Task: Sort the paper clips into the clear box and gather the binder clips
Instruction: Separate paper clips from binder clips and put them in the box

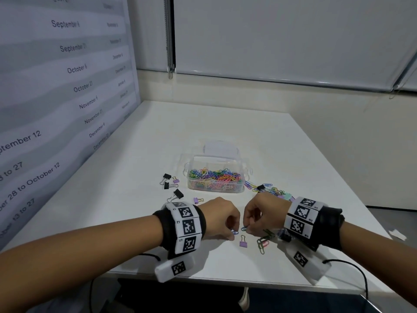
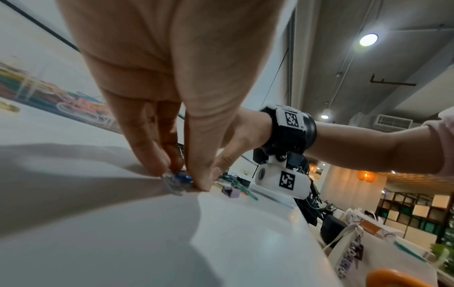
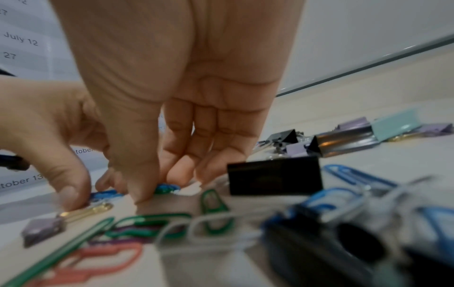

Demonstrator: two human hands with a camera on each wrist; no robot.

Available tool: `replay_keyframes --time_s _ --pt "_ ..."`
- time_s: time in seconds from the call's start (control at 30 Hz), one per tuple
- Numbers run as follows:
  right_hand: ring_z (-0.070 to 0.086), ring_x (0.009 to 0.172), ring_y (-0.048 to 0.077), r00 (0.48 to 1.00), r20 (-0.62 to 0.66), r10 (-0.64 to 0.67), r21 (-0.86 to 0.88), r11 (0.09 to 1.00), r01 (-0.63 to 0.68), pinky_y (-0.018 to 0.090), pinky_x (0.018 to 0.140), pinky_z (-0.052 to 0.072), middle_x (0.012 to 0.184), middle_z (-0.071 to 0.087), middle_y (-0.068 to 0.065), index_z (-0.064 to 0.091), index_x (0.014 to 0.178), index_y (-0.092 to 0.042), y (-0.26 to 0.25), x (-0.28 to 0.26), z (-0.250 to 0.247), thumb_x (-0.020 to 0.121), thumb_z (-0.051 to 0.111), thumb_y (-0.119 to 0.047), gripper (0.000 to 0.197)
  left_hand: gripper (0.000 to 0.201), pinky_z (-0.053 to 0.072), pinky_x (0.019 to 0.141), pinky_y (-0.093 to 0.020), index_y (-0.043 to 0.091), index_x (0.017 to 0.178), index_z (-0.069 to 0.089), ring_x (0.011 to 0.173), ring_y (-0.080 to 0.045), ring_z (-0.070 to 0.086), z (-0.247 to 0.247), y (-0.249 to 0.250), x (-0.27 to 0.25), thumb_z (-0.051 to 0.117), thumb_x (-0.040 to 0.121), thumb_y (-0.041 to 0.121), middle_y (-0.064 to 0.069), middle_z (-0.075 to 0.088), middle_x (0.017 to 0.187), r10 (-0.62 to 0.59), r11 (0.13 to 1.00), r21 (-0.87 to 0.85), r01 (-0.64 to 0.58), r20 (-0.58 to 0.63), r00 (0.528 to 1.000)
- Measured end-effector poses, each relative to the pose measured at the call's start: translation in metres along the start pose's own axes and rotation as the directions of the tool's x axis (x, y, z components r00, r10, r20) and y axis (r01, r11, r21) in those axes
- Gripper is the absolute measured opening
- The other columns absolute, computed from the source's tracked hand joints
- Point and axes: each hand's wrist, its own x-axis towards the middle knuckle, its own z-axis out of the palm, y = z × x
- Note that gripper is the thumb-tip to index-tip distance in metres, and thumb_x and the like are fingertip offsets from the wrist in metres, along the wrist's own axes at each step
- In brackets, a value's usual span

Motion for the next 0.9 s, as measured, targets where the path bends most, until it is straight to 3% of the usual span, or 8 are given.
replay_keyframes --time_s 0.17,0.3,0.43,0.5,0.57,0.7,0.8,0.9 --pt "0.058 0.059 0.005 0.999 -0.032 -0.001 -0.068 0.998 -0.001 0.026 0.070 0.054 0.059 0.063 -0.010 0.068 0.066 -0.025 -0.002 -0.002 0.000 0.068 0.066 -0.019 0.007 0.012 0.035 0.068 -0.022 0.012 0.091 0.070 0.087 -0.020 0.061 -0.002 0.002 0.001 0.065 0.080 0.012 -0.006 0.072 0.094 0.028 0.996 0.081 -0.027 -0.003 1.000" --pt "0.052 0.052 0.003 0.999 -0.054 0.000 -0.106 0.994 -0.006 0.018 0.059 0.047 0.052 0.056 -0.011 0.064 0.064 -0.024 -0.006 0.000 0.000 0.066 0.060 -0.014 0.011 0.009 0.039 0.068 -0.023 0.010 0.085 0.068 0.088 -0.021 0.063 -0.004 0.000 0.002 0.065 0.077 0.007 -0.005 0.072 0.090 0.028 0.991 0.128 -0.027 -0.002 1.000" --pt "0.050 0.054 0.004 0.995 -0.098 0.020 -0.150 0.988 -0.035 0.015 0.056 0.041 0.053 0.054 -0.012 0.063 0.067 -0.022 -0.012 0.005 -0.001 0.067 0.056 -0.015 0.010 0.010 0.037 0.059 -0.022 0.009 0.082 0.067 0.076 -0.017 0.054 -0.007 -0.004 0.003 0.071 0.073 0.007 0.000 0.061 0.080 -0.009 0.993 0.121 0.009 -0.001 1.000" --pt "0.051 0.057 0.006 0.994 -0.106 -0.006 -0.163 0.987 -0.011 0.015 0.057 0.040 0.057 0.056 -0.011 0.065 0.070 -0.017 -0.014 0.014 -0.009 0.071 0.058 -0.014 0.008 0.011 0.034 0.052 -0.017 0.005 0.081 0.066 0.072 -0.015 0.053 -0.010 -0.007 0.004 0.072 0.072 0.005 -0.003 0.064 0.080 -0.007 0.995 0.100 0.008 -0.008 1.000" --pt "0.052 0.062 0.008 0.991 -0.125 -0.054 -0.163 0.986 0.034 0.012 0.059 0.039 0.065 0.058 -0.008 0.066 0.075 -0.013 -0.017 0.026 -0.024 0.075 0.061 -0.013 0.006 0.013 0.036 0.052 -0.017 0.003 0.080 0.064 0.069 -0.016 0.054 -0.012 -0.011 0.005 0.073 0.071 0.005 -0.002 0.063 0.076 -0.006 0.997 0.072 0.008 -0.029 1.000" --pt "0.053 0.064 0.007 0.935 -0.351 -0.054 -0.049 0.998 0.039 0.015 0.061 0.041 0.074 0.062 -0.005 0.068 0.081 -0.014 -0.015 0.052 -0.055 0.078 0.064 -0.014 0.005 0.017 0.047 0.061 -0.024 0.010 0.074 0.062 0.069 -0.017 0.058 -0.022 -0.021 0.010 0.076 0.065 0.010 0.004 0.063 0.073 -0.049 0.999 -0.013 0.048 -0.130 0.990" --pt "0.052 0.067 0.009 0.894 -0.449 -0.010 -0.002 1.000 0.011 0.010 0.059 0.037 0.076 0.061 -0.004 0.071 0.088 -0.014 -0.010 0.065 -0.065 0.082 0.063 -0.017 0.010 0.012 0.039 0.059 -0.011 0.006 0.081 0.067 0.071 -0.015 0.055 -0.046 -0.029 0.019 0.071 0.070 0.007 -0.002 0.063 0.078 -0.043 0.997 -0.073 0.025 -0.254 0.966" --pt "0.053 0.074 0.013 0.881 -0.469 0.059 0.012 0.998 -0.061 0.021 0.068 0.040 0.079 0.060 -0.002 0.071 0.091 -0.013 -0.004 0.067 -0.067 0.085 0.059 -0.016 0.014 0.009 0.036 0.058 -0.005 0.013 0.080 0.065 0.070 -0.009 0.053 -0.069 -0.039 0.026 0.069 0.074 0.007 0.002 0.062 0.081 -0.071 0.995 -0.087 0.044 -0.349 0.934"
